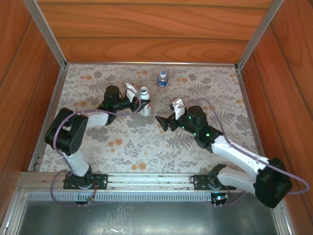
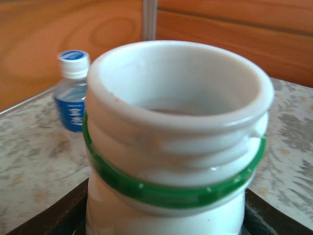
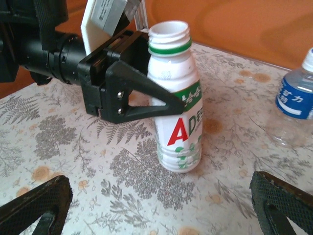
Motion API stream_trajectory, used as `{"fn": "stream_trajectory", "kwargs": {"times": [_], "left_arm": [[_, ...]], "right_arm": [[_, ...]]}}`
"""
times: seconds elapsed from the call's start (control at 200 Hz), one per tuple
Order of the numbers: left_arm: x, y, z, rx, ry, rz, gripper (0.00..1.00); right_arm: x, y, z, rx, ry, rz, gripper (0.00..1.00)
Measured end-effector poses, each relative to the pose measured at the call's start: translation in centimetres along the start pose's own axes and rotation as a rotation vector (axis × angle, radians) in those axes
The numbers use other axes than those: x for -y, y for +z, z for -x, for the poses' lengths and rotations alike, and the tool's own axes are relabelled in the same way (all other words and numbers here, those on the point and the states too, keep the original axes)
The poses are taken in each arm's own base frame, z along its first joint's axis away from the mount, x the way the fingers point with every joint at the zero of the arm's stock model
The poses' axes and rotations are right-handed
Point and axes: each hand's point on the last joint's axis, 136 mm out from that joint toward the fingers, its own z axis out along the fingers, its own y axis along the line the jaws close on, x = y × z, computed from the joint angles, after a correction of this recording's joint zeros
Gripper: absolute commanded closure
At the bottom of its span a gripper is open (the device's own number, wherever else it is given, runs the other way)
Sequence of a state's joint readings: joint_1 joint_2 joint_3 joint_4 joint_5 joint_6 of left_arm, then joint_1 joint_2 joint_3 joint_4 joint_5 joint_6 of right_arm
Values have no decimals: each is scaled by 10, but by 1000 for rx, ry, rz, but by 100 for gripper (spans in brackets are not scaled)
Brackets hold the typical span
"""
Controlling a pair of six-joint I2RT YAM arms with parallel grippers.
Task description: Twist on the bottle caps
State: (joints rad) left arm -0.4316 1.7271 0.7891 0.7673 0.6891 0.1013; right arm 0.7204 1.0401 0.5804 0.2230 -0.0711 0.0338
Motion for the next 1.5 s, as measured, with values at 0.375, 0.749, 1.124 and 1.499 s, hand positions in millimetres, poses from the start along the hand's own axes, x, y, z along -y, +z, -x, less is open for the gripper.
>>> {"fn": "stream_trajectory", "kwargs": {"times": [0.375, 0.749, 1.124, 1.499], "left_arm": [[82, 5, -19, -37, 67, -176, 40], [107, 11, -29, -53, 110, -249, 37], [107, 12, -40, -70, 85, -250, 24], [106, 12, -38, -35, 54, -242, 20]], "right_arm": [[-16, -74, -6, -10, 49, 19, 0], [-8, -84, -38, -131, 144, -52, 0], [51, -102, -54, -118, 322, -428, 0], [78, -130, -96, -307, 417, -667, 3]]}}
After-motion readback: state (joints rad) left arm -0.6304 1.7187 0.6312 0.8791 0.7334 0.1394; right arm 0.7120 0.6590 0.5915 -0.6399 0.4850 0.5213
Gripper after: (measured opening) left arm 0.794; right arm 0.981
